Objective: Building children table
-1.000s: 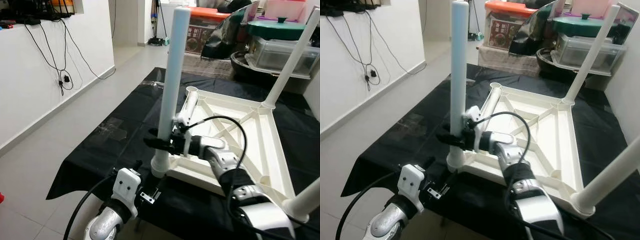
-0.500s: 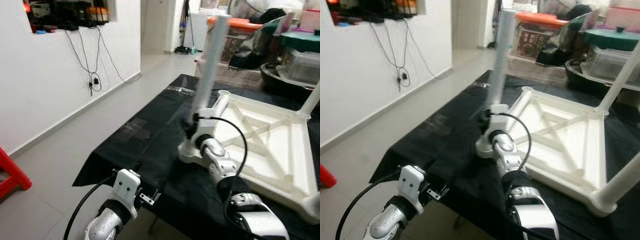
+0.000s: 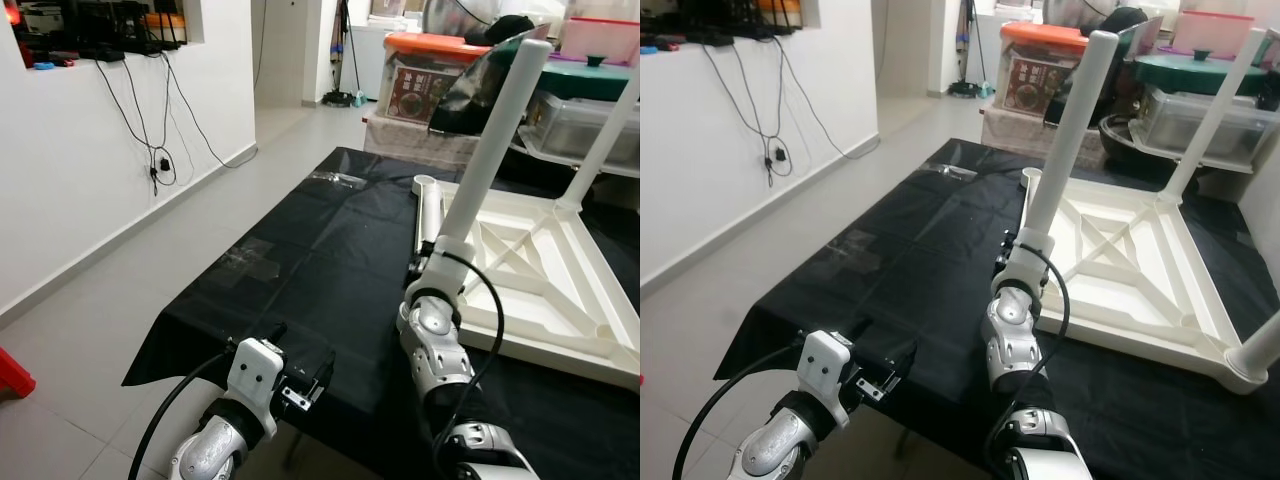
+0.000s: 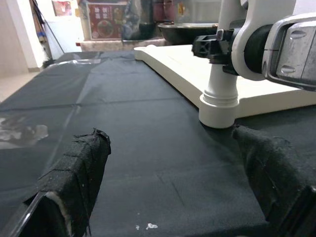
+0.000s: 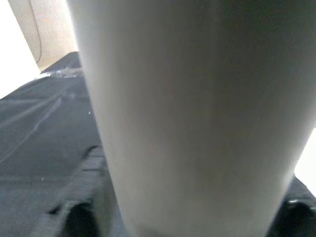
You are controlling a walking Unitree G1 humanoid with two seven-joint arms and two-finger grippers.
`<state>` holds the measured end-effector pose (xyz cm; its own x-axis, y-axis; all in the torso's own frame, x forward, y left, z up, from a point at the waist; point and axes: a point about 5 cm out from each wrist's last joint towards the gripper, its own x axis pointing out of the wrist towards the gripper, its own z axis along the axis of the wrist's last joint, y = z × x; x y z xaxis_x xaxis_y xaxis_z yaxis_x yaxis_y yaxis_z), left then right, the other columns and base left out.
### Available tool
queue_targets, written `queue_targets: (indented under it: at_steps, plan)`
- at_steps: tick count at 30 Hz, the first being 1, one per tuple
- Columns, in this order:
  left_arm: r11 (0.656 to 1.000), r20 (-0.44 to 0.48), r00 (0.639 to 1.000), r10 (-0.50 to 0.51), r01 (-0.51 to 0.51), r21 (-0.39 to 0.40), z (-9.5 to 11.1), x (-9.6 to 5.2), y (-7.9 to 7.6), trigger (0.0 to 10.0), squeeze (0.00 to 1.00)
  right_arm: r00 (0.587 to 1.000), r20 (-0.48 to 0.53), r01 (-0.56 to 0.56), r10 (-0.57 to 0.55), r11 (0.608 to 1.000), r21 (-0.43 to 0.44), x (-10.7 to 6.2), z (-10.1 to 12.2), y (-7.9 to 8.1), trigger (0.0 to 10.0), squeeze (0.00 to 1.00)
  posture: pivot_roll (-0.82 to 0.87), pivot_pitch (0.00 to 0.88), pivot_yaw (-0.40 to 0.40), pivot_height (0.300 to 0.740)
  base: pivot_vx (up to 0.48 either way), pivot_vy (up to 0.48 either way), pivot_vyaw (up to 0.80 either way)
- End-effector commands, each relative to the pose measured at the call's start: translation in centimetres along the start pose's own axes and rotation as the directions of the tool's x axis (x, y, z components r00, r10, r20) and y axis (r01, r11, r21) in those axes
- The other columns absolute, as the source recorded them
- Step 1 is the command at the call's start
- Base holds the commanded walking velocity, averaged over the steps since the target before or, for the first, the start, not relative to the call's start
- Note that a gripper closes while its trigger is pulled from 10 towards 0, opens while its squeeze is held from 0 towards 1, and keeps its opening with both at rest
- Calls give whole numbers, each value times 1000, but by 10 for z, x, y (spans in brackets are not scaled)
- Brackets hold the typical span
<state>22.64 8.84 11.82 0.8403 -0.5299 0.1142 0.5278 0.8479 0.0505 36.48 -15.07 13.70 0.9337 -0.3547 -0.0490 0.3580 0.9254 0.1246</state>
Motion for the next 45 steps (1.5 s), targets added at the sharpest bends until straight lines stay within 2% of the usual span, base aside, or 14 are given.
queue_targets:
  at_steps: [1, 2, 11, 13, 17, 19, 21, 28, 29, 30, 36, 42, 43, 45]
  plan:
    - [1000, -16, 1000, -6, 6, -3, -4, 0, -2, 10000, 0, 1000, 12, -14, 14, 1000, 9, 0, 1, 1, 10000, 1000, 185, 0, -77, 740, 0, 0, 0]
    - [1000, -16, 1000, -7, 7, -4, -4, -1, -2, 10000, 0, 997, 46, -57, 56, 998, 16, 3, 6, 1, 10000, 0, 186, 0, -78, 740, 0, 0, 0]
    - [1000, -19, 1000, -9, 9, -4, -5, -1, -3, 10000, 0, 902, 77, -428, 424, 902, 53, 13, 22, 12, 10000, 0, 186, 0, -76, 740, 0, 0, 0]
    - [1000, -21, 1000, -11, 11, -4, -6, -2, -2, 10000, 0, 656, 9, -754, 755, 656, 35, 9, 25, 20, 10000, 0, 189, 0, -76, 740, 0, 0, 0]
    - [1000, -21, 1000, -12, 11, -4, -6, -2, -2, 10000, 0, 500, -52, -865, 864, 502, 22, 2, 22, 23, 10000, 0, 190, 0, -78, 740, 0, 0, 0]
    - [1000, -21, 1000, -12, 12, -2, -6, -1, -2, 10000, 0, 210, -137, -975, 968, 218, 48, -15, 14, 29, 10000, 0, 195, 0, -79, 740, 0, 0, 0]
    - [1000, -20, 1000, -11, 11, 0, -5, -1, -2, 10000, 0, 79, -164, -994, 983, 91, 67, -24, 9, 34, 10000, 0, 205, 0, -85, 740, 0, 0, 0]
    - [1000, -19, 1000, -11, 11, 3, -5, -1, -1, 10000, 0, 15, -179, -997, 984, 28, 67, -27, 6, 44, 10000, 0, 211, 0, -86, 740, 0, 0, 0]
    - [1000, -19, 1000, -11, 11, 2, -5, -1, -1, 10000, 0, 3, -184, -998, 983, 16, 65, -28, 4, 47, 4353, 0, 213, 0, -85, 740, 0, 0, 0]
    - [1000, -19, 1000, -11, 11, 2, -5, -1, -1, 10000, 0, 24, -180, -997, 983, 37, 64, -27, 3, 49, 0, 0, 213, 0, -86, 740, 0, 0, 0]
    - [1000, -19, 1000, -10, 10, 0, -4, -2, -2, 10000, 0, 179, -130, -981, 975, 186, 49, -20, 2, 50, 0, 0, 213, 0, -87, 740, 0, 0, 0]
    - [1000, -18, 1000, -9, 9, -2, -4, -2, -1, 10000, 0, 589, -101, -806, 802, 592, -2, 3, 2, 29, 0, 0, 199, 0, -77, 740, 0, 0, 0]
    - [1000, -19, 1000, -10, 10, -3, -4, -2, -1, 10000, 0, 786, -102, -615, 609, 788, -37, 13, 1, 13, 0, 0, 192, 0, -71, 740, 0, 0, 0]
    - [1000, -19, 1000, -10, 10, -3, -4, -2, -1, 10000, 0, 786, -102, -615, 609, 788, -37, 13, 1, 13, 0, 0, 192, 0, -71, 740, 0, 0, 0]
